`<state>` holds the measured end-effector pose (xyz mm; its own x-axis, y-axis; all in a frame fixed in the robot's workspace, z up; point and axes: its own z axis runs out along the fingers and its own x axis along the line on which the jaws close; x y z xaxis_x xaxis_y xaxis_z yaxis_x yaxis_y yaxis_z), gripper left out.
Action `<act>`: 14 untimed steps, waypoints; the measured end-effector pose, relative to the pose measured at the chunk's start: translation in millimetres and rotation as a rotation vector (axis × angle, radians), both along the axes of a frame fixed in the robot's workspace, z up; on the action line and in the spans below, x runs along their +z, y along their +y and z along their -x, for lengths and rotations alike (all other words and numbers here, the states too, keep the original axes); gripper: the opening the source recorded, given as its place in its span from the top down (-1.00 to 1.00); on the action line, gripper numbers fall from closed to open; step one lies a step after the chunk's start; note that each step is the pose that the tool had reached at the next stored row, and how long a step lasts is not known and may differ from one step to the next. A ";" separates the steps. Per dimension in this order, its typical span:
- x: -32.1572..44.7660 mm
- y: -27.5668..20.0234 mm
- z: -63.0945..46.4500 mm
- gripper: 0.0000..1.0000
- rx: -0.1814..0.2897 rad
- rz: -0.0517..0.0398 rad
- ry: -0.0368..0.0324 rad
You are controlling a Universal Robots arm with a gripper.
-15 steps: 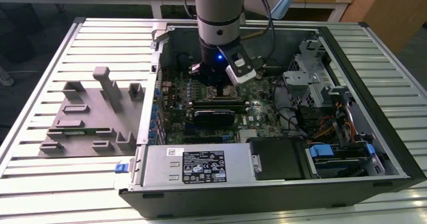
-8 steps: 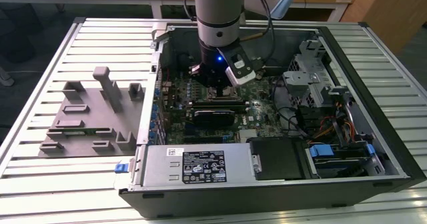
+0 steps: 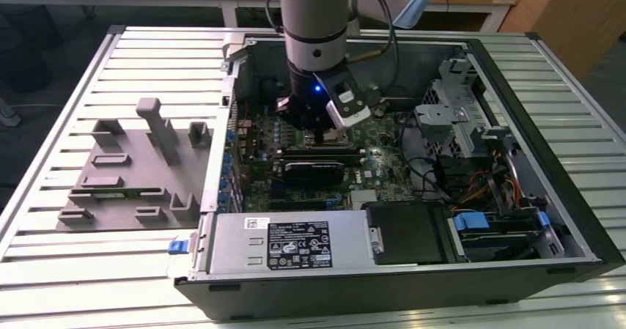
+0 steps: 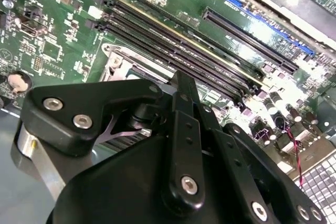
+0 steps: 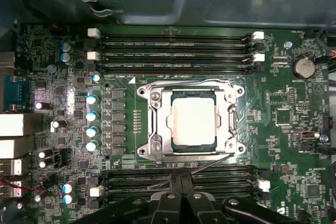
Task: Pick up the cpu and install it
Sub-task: 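Install the second cpu locking lever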
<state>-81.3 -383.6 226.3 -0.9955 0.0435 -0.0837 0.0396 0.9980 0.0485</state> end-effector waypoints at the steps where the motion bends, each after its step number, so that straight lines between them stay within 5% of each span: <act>1: -0.3 -0.2 1.0 0.79 0.000 -0.0008 0.0002; 6: -2.0 -3.2 4.3 0.79 0.000 -0.0182 0.0001; 10: -2.6 -7.4 5.3 0.79 0.000 -0.0486 0.0001; 14: -4.5 -12.4 6.1 0.79 0.000 -0.0636 0.0001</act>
